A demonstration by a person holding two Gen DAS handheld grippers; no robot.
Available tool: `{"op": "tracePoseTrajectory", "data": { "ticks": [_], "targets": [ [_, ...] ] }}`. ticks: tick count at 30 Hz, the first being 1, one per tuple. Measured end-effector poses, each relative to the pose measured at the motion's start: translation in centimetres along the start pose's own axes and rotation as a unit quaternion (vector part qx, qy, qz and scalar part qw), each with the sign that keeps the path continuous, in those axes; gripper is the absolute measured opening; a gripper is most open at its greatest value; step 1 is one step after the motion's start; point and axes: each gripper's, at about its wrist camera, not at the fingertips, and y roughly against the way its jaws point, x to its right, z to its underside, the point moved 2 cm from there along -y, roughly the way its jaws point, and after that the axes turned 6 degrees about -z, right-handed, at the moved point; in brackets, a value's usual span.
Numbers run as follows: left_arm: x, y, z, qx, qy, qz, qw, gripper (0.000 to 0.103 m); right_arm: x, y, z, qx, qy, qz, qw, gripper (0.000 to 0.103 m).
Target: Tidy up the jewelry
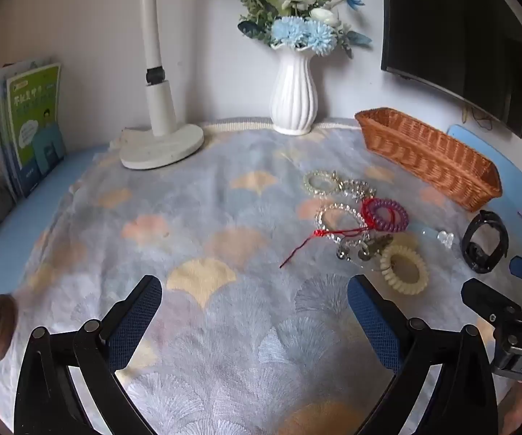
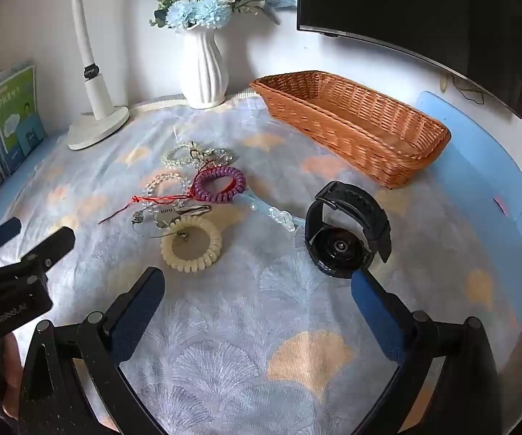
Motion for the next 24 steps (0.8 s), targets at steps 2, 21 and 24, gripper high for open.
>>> {"op": "tracePoseTrajectory", "data": {
  "ticks": [2, 21, 24],
  "targets": [
    [-0.2, 0.3, 0.0, 0.011, -0.002, 0.003, 0.9999, 0.102, 0.0, 0.1, -0.1, 0.002, -0.004, -0.003, 1.000, 0.103],
    [0.9, -0.7, 0.4, -0.015, -0.026, 0.017, 0.9994, 0.102, -0.2, -0.3, 0.7, -0.008, -0.001, -0.008, 1.000, 0.103],
    [1.0, -0.8, 0.4, -0.017, -0.032, 0.017, 0.9992, 0.102, -0.3, -0.2, 0.7, -0.007, 0.001, -0.007, 1.000, 0.103]
  ]
}}
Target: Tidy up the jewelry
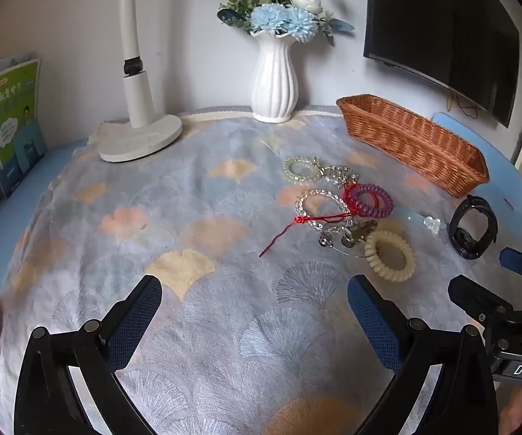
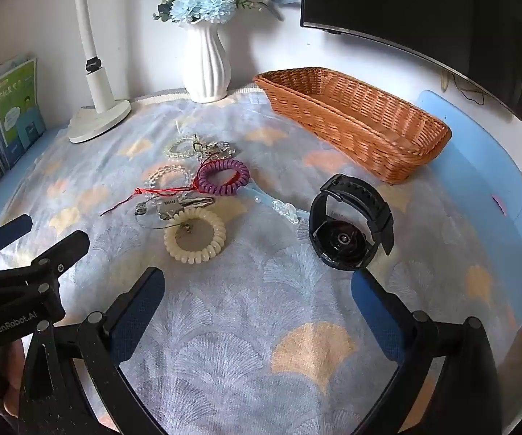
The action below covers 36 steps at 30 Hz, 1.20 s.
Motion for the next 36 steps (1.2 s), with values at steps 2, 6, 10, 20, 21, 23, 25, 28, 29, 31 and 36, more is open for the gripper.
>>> {"op": "tracePoseTrajectory", "data": {
  "ticks": [2, 6, 10, 20, 21, 23, 25, 28, 29, 31, 36],
  "targets": [
    [0.05, 0.02, 0.01, 0.000, 0.000, -0.001, 1.0000, 0.102, -0.07, 0.00, -0.04, -0.001, -0.001, 0.000, 1.000, 0.103],
    [-0.06, -0.02, 0.09, -0.004, 0.002, 0.004, 1.0000, 0.102, -0.10, 0.01, 0.02, -0.002, -0.001, -0.001, 1.000, 0.103],
    [-0.11, -0.23, 0.13, -0.011, 0.005, 0.009, 0.9999, 0.102, -0.10, 0.02, 0.07, -0.003, -0.004, -0.002, 1.000, 0.103],
    [-0.05, -0.32, 0.13, -0.014, 0.002, 0.012, 0.9998, 0.102, -0.20, -0.09, 0.12, -0.005, -0.003, -0.005, 1.000, 0.103],
    [-0.06, -0.33, 0.11, -0.014, 0.001, 0.013, 0.9998, 0.102, -0.17, -0.13, 0.12, -0.005, -0.003, -0.006, 1.000, 0.103],
    [0.00, -0.33, 0.11, -0.015, 0.000, 0.013, 0.9998, 0.102, -0.26, -0.17, 0.12, -0.005, -0.001, -0.006, 1.000, 0.103],
    [0.07, -0.35, 0.11, -0.015, -0.001, 0.013, 0.9998, 0.102, -0.36, -0.27, 0.10, -0.006, 0.000, -0.007, 1.000, 0.103],
    [0.14, -0.38, 0.07, -0.016, -0.002, 0.013, 0.9998, 0.102, -0.33, -0.43, 0.04, -0.009, 0.000, -0.008, 1.000, 0.103],
    [0.14, -0.37, 0.07, -0.017, -0.002, 0.013, 0.9998, 0.102, -0.29, -0.45, 0.05, -0.009, -0.001, -0.008, 1.000, 0.103],
    [0.14, -0.38, 0.07, -0.017, -0.002, 0.014, 0.9998, 0.102, -0.15, -0.47, 0.03, -0.009, -0.003, -0.008, 1.000, 0.103],
    [0.09, -0.53, -0.01, -0.020, 0.001, 0.015, 0.9997, 0.102, 0.02, -0.59, 0.05, -0.012, -0.005, -0.008, 1.000, 0.103]
  ]
}}
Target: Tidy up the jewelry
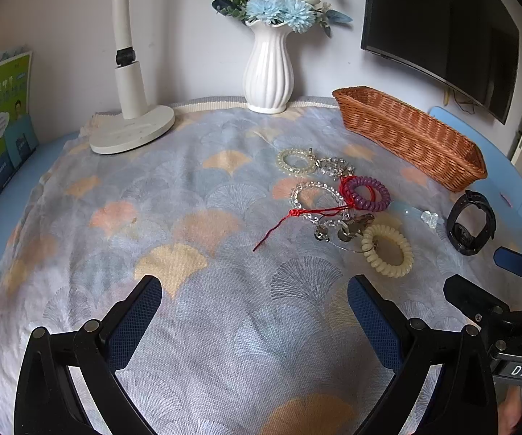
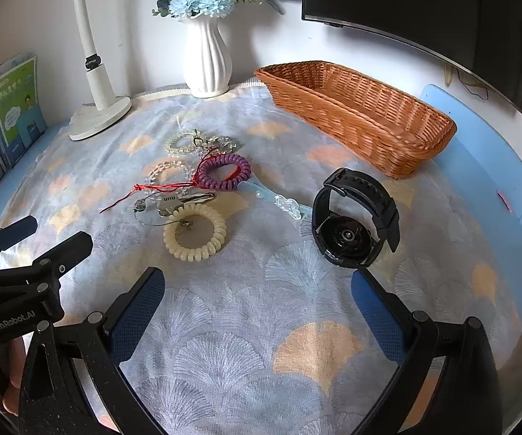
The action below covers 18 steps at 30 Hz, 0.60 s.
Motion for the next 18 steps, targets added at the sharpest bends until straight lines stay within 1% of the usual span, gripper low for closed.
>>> {"op": "tracePoseTrajectory", "data": {
  "ticks": [12, 16, 18],
  "targets": [
    [-0.13, -0.10, -0.01, -0.001, 0.003, 0.002, 1.0000, 0.102, -0.14, -0.15, 0.16, -0.004, 0.002, -0.001, 1.000, 0.103],
    [-0.24, -0.24, 0.04, -0.003, 0.008, -0.002, 1.0000, 0.102, -0.28, -0.19, 0.25, -0.006, 0.009, -0.003, 1.000, 0.103],
    [-0.41, -0.32, 0.05, -0.006, 0.012, 0.000, 0.9999, 0.102, -0.02, 0.14, -0.01, 0.001, 0.022, 0.009, 1.000, 0.103]
  ]
}}
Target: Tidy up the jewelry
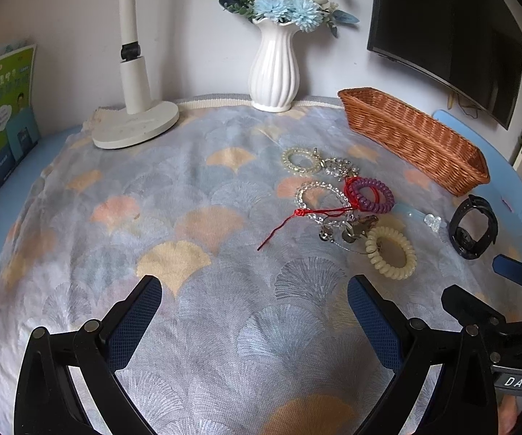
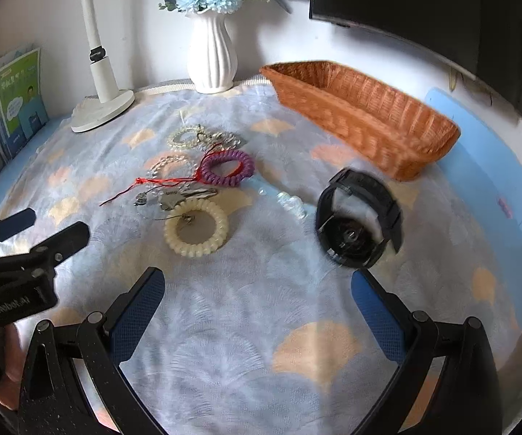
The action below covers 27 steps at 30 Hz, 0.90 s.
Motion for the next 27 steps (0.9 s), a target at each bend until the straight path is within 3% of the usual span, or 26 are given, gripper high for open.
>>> {"op": "tracePoseTrajectory", "data": {
  "ticks": [4, 8, 11, 13, 14, 22, 27],
  "targets": [
    [-0.1, -0.1, -0.3, -0.019, -0.002, 0.016, 0.9997, 0.101, 1.2, 0.9, -0.7, 0.008, 0.001, -0.025, 1.000, 0.102],
    [-0.2, 0.2, -2.2, -0.047, -0.018, 0.036, 0.9980, 0.093, 1.4, 0.9, -1.1, -0.003, 0.006, -0.073, 0.997, 0.092],
    [-0.4, 0.1, -4.3, -0.059, -0.011, 0.083, 0.9948, 0.083, 0.8, -0.1, -1.0, -0.023, 0.006, -0.110, 0.994, 0.084],
    [-0.2, -0.8, -4.9, -0.083, -0.007, 0.116, 0.9898, 0.074, 0.3, -0.8, -1.0, -0.034, 0.010, -0.120, 0.992, 0.054],
    [0.1, -1.4, -5.0, -0.095, -0.008, 0.124, 0.9877, 0.074, 0.0, -1.3, -1.2, -0.041, 0.012, -0.124, 0.991, 0.050],
    [2.0, -5.6, -4.5, -0.131, -0.003, 0.130, 0.9829, 0.052, -0.6, -4.6, -2.4, -0.063, 0.009, -0.119, 0.991, 0.049],
    [2.9, -6.5, -4.4, -0.131, -0.018, 0.113, 0.9848, 0.042, -0.8, -6.2, -2.8, -0.066, 0.019, -0.113, 0.991, 0.038]
  ]
}}
